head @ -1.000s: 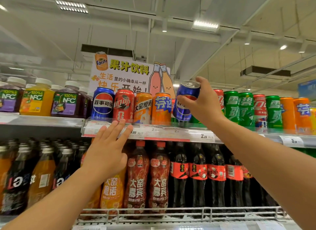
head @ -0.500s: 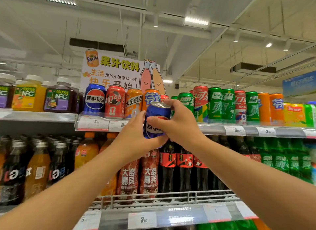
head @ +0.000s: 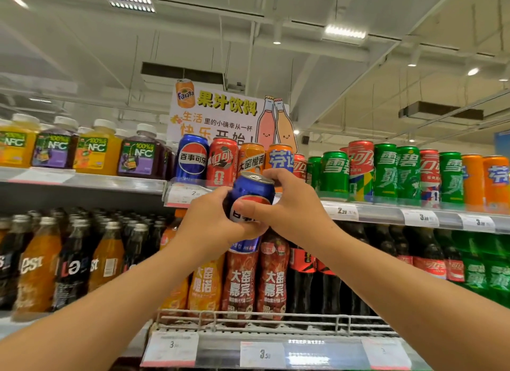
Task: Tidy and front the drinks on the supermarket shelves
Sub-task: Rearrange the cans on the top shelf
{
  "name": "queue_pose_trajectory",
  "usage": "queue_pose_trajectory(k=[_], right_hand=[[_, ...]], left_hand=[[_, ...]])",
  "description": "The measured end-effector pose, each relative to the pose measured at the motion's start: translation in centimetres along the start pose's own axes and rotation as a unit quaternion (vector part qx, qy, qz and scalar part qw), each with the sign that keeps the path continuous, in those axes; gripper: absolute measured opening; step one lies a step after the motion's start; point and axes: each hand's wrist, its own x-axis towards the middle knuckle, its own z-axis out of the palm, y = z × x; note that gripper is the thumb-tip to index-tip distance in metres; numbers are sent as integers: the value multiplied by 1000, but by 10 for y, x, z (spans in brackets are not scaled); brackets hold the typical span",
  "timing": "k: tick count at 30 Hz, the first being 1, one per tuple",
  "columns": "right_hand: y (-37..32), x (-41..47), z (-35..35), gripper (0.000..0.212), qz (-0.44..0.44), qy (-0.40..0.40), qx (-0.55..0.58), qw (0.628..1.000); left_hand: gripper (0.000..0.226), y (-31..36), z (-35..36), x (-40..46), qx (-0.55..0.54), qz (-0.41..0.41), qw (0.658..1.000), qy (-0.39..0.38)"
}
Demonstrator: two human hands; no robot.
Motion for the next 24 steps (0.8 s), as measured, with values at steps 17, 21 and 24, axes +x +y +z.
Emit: queue_pose_trajectory(k=[17, 21, 24], right_hand=[[-14, 138, 48, 39, -6, -31, -256, 966], [-16, 150, 58, 32, 3, -51, -288, 956], [-15, 152, 59, 41, 2, -21, -253, 967]], left_hand=[[56, -72, -37, 16, 55, 29, 997, 52], [62, -75, -38, 17, 61, 31, 997, 34], [62, -76, -40, 18, 60, 33, 997, 33]])
